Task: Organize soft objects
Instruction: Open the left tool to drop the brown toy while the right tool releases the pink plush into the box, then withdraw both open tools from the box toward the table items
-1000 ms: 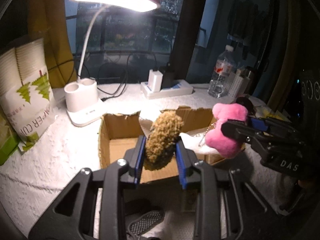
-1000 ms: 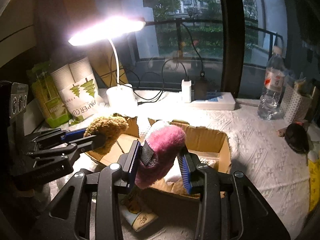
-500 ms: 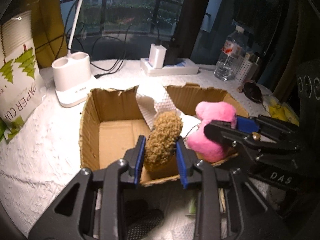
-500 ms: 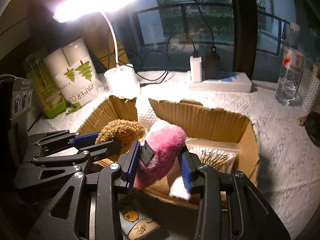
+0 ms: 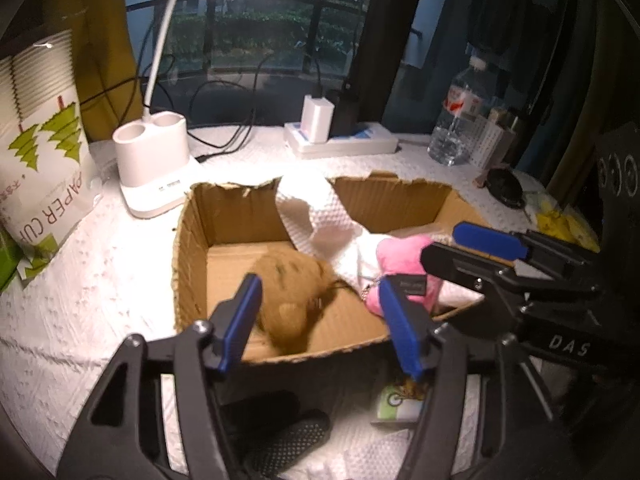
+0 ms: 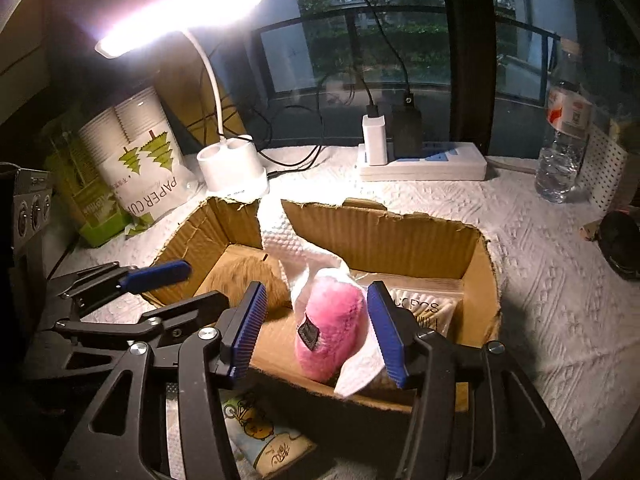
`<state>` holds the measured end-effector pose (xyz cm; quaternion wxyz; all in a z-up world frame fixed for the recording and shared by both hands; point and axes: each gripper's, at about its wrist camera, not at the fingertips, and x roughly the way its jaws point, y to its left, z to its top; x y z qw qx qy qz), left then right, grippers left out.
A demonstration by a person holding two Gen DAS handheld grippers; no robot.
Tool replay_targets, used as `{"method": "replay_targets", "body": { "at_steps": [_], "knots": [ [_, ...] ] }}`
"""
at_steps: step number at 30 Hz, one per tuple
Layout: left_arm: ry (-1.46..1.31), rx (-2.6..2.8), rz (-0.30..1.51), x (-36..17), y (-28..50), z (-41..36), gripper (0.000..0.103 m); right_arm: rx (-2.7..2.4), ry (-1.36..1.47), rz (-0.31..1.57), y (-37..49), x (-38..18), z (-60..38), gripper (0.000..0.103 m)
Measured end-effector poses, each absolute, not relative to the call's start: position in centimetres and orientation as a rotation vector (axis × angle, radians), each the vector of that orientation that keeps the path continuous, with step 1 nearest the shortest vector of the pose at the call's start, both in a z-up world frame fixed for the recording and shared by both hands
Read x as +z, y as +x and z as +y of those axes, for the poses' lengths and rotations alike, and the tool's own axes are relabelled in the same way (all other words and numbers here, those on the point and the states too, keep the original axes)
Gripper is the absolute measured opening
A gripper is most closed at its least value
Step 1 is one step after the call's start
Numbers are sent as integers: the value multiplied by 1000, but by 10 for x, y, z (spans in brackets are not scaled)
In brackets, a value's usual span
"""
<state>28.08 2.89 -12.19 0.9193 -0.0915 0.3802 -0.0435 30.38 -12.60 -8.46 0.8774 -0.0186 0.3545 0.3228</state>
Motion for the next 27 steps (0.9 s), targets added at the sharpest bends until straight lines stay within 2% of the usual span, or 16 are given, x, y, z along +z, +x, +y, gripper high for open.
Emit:
{"method": "replay_targets", "body": {
  "at_steps": [27],
  "knots": [
    [-192, -79, 668, -83, 216, 31, 63, 645, -55, 667, 237, -52, -139, 55]
  ]
}}
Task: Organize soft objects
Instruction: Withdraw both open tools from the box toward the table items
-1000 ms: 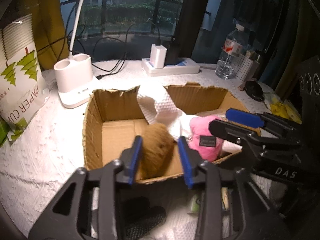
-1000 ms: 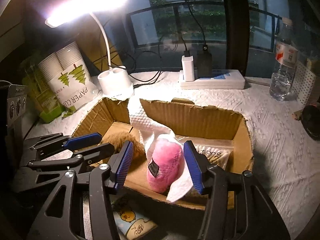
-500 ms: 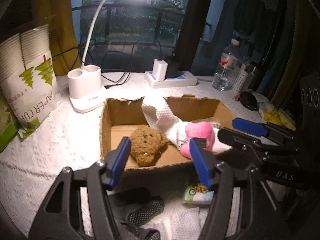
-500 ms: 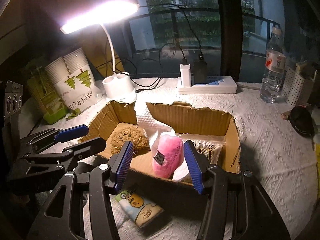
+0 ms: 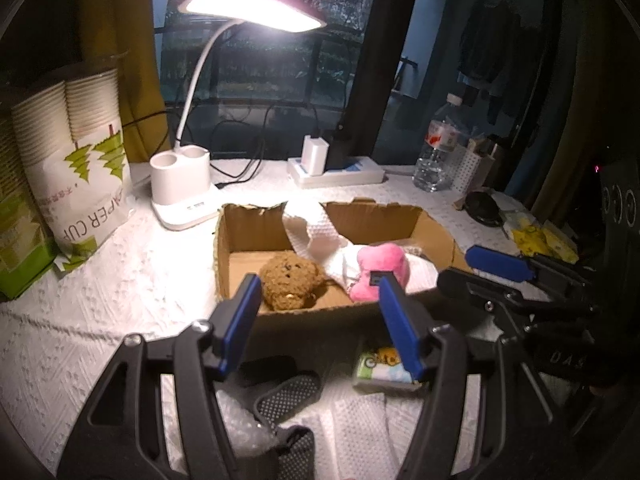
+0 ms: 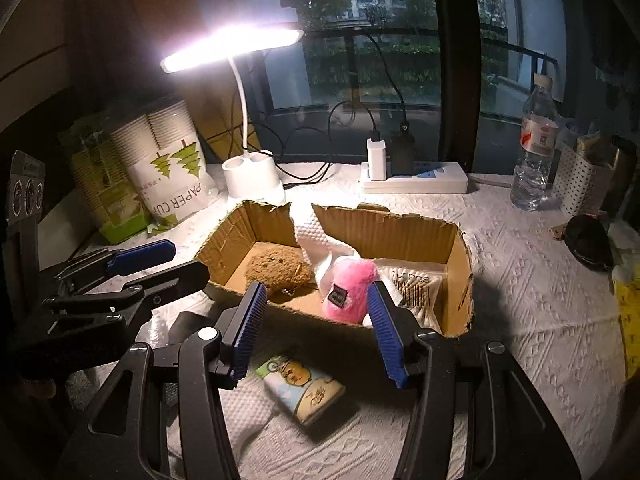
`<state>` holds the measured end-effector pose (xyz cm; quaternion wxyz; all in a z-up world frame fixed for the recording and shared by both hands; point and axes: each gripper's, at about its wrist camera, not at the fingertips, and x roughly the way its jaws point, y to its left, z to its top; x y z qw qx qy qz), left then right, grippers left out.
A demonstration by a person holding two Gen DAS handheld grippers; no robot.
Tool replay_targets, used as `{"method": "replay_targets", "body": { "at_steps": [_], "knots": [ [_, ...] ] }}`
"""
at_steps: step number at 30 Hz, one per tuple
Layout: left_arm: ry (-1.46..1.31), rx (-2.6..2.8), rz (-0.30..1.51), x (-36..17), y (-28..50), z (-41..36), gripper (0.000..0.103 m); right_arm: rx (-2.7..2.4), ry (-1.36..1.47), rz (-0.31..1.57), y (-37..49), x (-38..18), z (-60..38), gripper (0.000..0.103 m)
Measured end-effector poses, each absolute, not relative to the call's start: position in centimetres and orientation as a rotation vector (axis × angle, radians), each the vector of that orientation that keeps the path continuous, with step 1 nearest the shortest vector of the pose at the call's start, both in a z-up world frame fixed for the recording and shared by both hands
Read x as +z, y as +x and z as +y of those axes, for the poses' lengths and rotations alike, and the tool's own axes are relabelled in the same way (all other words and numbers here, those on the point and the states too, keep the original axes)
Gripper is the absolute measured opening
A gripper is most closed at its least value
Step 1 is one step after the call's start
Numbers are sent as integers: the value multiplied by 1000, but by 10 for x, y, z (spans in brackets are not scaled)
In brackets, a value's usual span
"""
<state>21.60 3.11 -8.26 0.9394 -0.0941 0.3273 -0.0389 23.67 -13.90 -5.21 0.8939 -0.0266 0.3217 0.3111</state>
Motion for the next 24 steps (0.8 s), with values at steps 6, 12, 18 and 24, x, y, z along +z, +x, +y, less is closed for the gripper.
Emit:
{"method": "replay_targets", "body": {
  "at_steps": [6, 12, 18, 24],
  "knots": [
    [-192, -83, 656, -80, 202, 32, 63, 643, -58, 657, 222, -49, -140, 55],
    [-196, -81, 652, -81, 187, 36, 63, 638, -62, 656, 208, -49, -139, 55],
    [-205, -76, 652, -86, 171, 41, 63, 639, -74, 658, 193, -53, -136, 55],
    [-218, -72, 658, -93, 152, 48, 63, 638, -88, 668, 177, -59, -129, 55]
  ]
}}
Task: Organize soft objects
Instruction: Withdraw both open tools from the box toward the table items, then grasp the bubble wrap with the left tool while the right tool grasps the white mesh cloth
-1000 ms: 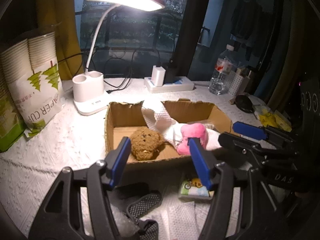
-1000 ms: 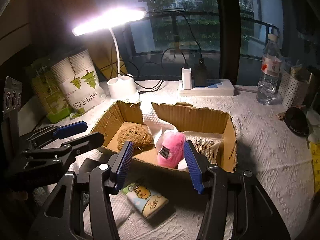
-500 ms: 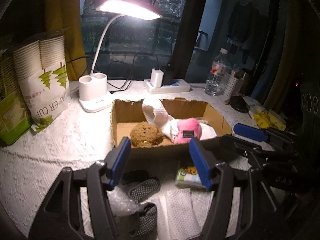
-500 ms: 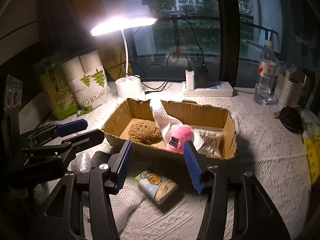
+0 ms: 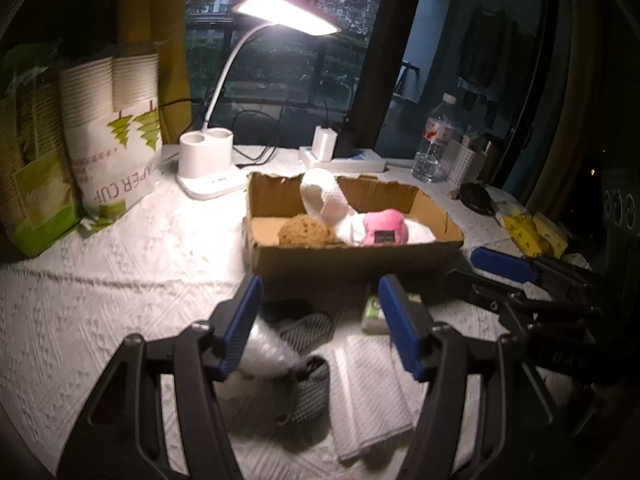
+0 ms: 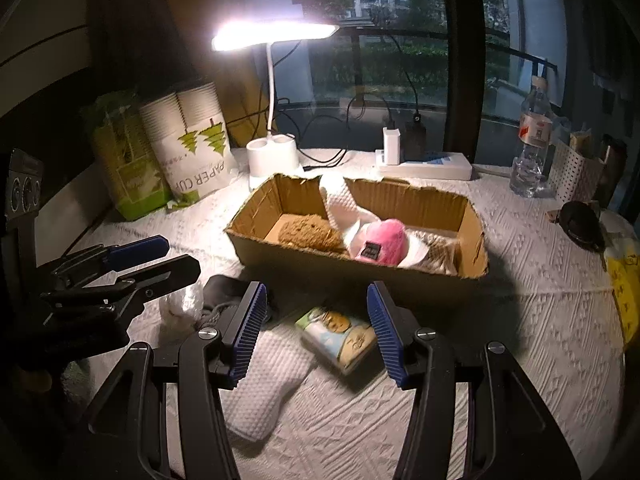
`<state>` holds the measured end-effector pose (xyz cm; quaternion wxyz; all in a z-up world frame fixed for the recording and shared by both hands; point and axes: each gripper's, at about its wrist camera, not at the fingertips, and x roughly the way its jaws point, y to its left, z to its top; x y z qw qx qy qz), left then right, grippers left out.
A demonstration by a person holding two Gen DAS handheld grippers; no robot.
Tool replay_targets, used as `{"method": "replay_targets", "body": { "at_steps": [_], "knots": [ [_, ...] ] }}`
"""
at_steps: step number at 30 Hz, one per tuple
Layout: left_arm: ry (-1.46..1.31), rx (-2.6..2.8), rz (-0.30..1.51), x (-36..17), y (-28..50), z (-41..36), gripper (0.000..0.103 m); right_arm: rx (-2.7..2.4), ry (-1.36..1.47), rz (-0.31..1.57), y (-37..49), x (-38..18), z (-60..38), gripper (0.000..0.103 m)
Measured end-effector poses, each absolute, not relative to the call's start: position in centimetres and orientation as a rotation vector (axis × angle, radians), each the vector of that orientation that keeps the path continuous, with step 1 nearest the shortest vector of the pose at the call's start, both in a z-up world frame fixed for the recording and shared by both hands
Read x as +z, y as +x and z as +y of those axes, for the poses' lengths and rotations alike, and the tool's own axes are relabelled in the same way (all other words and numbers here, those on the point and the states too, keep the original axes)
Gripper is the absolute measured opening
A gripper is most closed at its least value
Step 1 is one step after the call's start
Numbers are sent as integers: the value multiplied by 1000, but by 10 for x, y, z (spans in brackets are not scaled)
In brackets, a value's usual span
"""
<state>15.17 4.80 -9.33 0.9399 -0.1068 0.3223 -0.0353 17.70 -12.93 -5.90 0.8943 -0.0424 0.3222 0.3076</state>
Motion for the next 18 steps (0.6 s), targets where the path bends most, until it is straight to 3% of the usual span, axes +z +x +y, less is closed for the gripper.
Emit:
{"method": "replay_targets", "body": {
  "at_steps": [18],
  "knots": [
    [-252, -32, 711, -129, 120, 74, 63, 666, -124, 743, 152, -94, -99, 55]
  ]
}}
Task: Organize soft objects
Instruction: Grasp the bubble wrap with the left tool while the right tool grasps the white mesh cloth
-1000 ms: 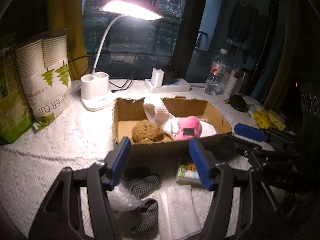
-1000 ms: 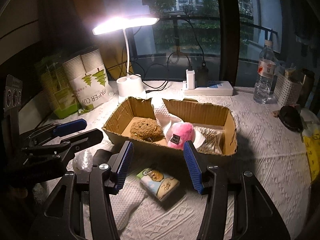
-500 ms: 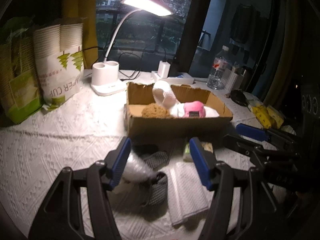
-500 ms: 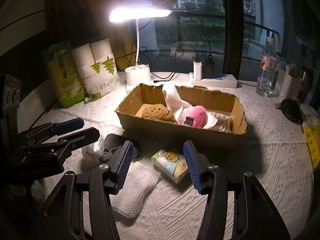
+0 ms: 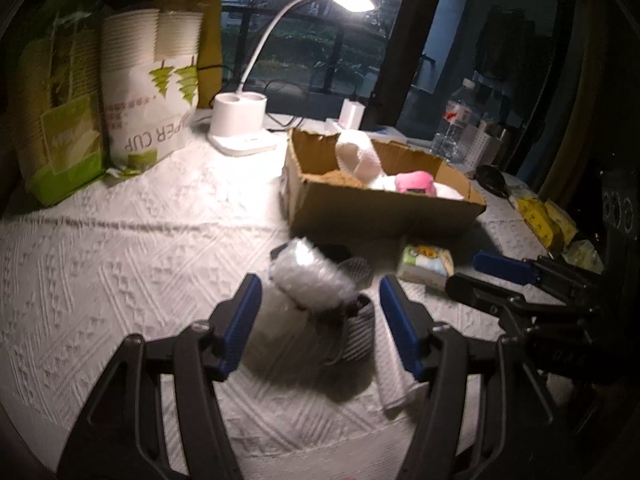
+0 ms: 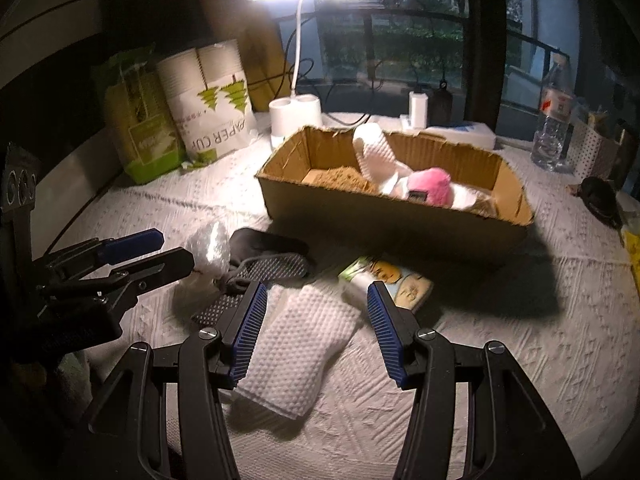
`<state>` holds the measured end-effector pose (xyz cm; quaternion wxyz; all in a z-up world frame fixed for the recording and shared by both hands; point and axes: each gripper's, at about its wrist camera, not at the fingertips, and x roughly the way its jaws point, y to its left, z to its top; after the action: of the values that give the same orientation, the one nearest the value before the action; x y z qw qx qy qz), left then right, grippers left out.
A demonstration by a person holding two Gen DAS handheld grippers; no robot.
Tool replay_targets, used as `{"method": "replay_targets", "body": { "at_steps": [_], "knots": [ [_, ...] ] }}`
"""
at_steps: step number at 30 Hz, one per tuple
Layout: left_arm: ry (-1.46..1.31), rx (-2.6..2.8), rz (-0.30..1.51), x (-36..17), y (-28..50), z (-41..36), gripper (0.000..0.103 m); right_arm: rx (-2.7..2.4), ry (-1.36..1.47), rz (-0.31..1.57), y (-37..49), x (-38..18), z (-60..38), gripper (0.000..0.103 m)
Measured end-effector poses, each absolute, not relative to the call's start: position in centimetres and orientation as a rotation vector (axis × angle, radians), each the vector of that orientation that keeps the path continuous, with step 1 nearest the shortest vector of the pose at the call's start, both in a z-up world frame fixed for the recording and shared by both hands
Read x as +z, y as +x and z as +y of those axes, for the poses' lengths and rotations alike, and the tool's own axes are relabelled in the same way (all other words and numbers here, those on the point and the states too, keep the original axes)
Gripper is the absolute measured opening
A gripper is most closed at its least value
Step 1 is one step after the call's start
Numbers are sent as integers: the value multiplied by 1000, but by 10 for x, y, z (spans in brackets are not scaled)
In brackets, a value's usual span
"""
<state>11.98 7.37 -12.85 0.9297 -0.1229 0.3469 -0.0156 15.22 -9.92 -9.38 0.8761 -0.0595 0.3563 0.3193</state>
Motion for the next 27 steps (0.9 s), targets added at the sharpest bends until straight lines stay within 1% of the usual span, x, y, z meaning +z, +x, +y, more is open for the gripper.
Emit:
{"method": "replay_targets", "body": {
  "at_steps": [17, 25, 26, 27],
  "knots": [
    [-268, 14, 780, -159, 126, 91, 63, 690, -179, 887, 164, -137, -71, 55],
    [-235, 25, 807, -166, 140, 95, 63, 689, -225, 898, 166, -146, -60, 55],
    [-230, 20, 806, -166, 141, 94, 63, 688, -233, 894, 166, -146, -59, 55],
    [-225, 17, 805, -165, 143, 93, 63, 689, -237, 889, 165, -146, -60, 51]
  ]
}}
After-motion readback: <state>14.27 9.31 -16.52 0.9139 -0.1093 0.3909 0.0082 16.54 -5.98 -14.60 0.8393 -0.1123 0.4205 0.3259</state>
